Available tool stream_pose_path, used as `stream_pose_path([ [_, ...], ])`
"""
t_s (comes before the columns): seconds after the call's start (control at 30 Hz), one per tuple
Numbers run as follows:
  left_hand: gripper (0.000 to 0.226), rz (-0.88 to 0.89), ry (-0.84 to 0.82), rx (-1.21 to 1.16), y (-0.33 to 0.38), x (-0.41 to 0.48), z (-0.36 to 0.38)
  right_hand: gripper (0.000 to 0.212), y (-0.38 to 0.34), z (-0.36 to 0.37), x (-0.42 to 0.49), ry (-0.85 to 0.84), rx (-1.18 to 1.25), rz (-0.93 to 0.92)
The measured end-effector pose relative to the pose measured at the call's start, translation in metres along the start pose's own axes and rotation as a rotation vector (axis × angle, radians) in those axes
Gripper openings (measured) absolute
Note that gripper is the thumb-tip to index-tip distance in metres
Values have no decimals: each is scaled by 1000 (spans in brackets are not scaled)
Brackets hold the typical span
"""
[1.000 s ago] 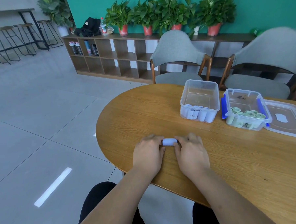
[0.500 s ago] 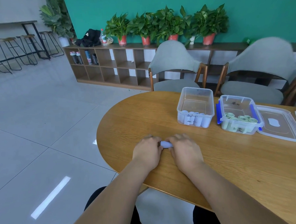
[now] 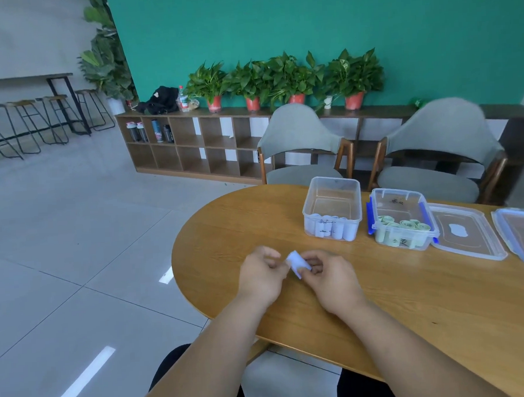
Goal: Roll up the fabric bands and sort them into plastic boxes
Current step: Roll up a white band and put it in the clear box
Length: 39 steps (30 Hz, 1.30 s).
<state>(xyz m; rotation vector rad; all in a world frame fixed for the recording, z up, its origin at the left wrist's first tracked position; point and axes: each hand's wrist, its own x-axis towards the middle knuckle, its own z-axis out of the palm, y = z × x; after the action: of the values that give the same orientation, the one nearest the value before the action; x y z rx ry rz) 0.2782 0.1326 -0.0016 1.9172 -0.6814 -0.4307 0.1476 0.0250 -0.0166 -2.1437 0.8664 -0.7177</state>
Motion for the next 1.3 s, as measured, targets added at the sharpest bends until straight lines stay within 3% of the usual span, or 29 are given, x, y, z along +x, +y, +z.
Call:
stream_pose_path([
  [0.17,10,44,68,-33,19,-21,11,23,-10,-17,-17,92,152,63],
  [0.33,7,110,40,-158,35,-40,19,28,-23,-32,-34,207,153,101],
  [0.5,21,163,-13,-250,46,-54,21,30,-31,-49,-43,256,114,68],
  [0.73,26,227,-55,-250,60,-48,9,35,-39,-76,-34,111,62,-38],
  [0.97,33,331,-113,-203,69,-24,6,27,-49,-103,-6,-14,17,-75],
  [1.13,35,391,-145,-151,72,0,9,38,-51,-113,25,-114,-126,-140],
  [1.3,35,390,-171,-130,74,26,15,29,-56,-117,55,-184,-267,-150],
])
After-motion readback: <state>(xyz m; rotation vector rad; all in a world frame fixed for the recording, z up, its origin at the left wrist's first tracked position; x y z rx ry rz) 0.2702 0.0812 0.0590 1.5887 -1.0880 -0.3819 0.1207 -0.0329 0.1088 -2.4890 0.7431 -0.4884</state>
